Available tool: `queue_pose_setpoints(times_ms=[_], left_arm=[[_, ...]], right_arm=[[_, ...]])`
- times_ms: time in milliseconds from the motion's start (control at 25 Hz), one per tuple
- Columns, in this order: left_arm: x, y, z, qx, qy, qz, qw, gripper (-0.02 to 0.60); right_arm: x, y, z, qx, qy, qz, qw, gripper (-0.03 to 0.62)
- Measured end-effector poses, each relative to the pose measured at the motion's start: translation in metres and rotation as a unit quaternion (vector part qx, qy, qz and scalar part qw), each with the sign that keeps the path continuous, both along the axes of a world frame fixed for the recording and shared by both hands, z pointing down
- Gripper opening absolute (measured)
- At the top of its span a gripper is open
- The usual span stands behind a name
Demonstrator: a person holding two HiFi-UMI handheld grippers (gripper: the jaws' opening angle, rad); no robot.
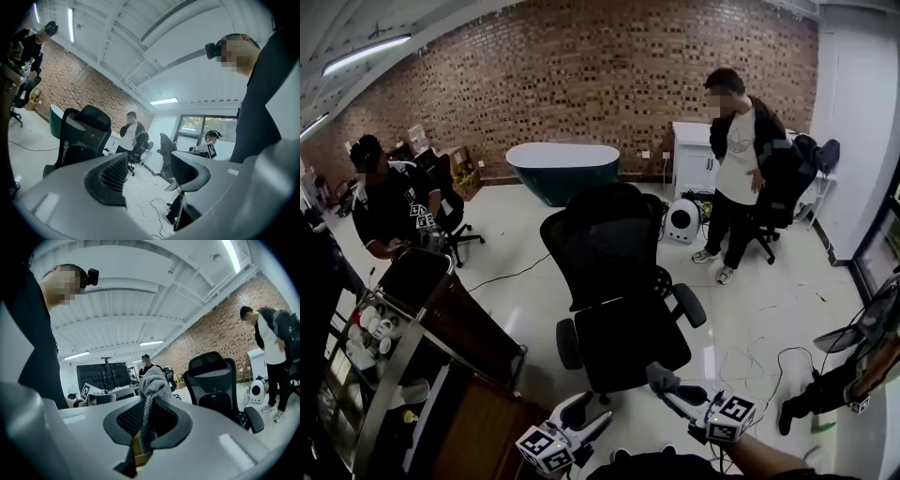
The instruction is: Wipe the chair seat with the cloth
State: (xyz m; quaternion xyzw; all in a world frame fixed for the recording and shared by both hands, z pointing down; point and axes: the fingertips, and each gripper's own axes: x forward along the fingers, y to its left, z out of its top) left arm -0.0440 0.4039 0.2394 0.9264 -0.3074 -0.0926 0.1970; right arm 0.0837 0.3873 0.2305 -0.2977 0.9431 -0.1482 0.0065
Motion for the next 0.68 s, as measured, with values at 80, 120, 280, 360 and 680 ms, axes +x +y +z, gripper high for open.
queue_pose_setpoints(times_ms=[80,120,280,360,680], left_arm=[[0.007,0.003,-0.009,0.006,0.001,-0.005,1.0000,0.310],[0.011,0.005,-0.014,0.008,0.000,-0.007,0.9999,0.311],[0.020,0.015,-0.022,0.015,-0.003,-0.010,0.9998,0.311],[0.021,0.017,-0.023,0.018,-0.004,-0.016,0.9997,0.311],[0.037,0.018,-0.034,0.037,0.001,-0.025,0.9990,0.311]], right_arm=[[0.006,0.006,-0.011,0.017,-0.008,-0.006,1.000,0.029],[0.009,0.008,-0.016,0.024,-0.013,-0.008,1.000,0.029],[0.022,0.016,-0.024,0.043,-0.004,-0.009,0.999,0.029],[0.027,0.018,-0.028,0.050,-0.003,-0.008,0.999,0.029],[0.049,0.021,-0.037,0.068,-0.018,-0.005,0.997,0.029]])
